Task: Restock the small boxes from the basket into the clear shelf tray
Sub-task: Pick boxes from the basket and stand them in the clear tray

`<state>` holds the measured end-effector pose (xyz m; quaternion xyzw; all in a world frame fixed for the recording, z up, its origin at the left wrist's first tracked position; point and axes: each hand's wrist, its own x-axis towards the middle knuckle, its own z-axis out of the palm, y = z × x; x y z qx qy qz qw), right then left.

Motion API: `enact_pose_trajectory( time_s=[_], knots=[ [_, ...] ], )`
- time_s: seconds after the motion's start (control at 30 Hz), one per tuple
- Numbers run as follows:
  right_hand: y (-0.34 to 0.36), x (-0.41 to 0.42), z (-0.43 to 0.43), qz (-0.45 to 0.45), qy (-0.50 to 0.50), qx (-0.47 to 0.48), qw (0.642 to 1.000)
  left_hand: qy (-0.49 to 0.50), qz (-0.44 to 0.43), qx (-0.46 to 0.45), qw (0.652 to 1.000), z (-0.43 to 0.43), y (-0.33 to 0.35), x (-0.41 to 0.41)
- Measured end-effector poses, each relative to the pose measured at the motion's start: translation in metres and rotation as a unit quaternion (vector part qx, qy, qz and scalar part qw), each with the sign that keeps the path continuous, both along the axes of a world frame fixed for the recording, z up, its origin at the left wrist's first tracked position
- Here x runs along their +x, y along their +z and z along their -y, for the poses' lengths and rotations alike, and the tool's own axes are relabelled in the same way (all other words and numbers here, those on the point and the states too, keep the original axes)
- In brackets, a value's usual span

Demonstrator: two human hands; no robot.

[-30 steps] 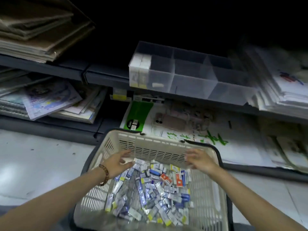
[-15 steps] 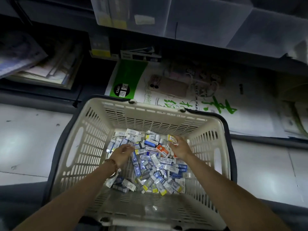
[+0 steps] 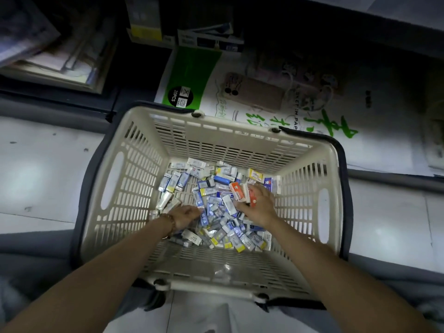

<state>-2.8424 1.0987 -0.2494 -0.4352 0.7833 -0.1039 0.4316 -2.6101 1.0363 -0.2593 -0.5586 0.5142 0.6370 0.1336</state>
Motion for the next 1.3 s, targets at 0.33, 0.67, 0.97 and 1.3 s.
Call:
enact_pose_trajectory(
  time_s=[0.33,0.67,0.97,1.3],
  knots=[
    [0.024,0.003,-0.029,0.03,0.075,0.155,0.985,-0.104,-0.048,0.021,0.993,-0.022,0.0,-0.02],
    [0.013,0.022,-0.049,0.21,-0.077,0.185,0.957,-0.262,0.03,-0.06,0.963,-0.025,0.0,-0.036],
    [0.007,0.034,-0.048,0.181,-0.085,0.151,0.968,-0.21,0.01,-0.034,0.977,-0.027,-0.006,-0.036],
    [0.011,0.048,-0.039,0.22,-0.268,0.098,0.933,-0.112,-0.004,-0.018,0.994,-0.016,0.004,-0.034]
  ],
)
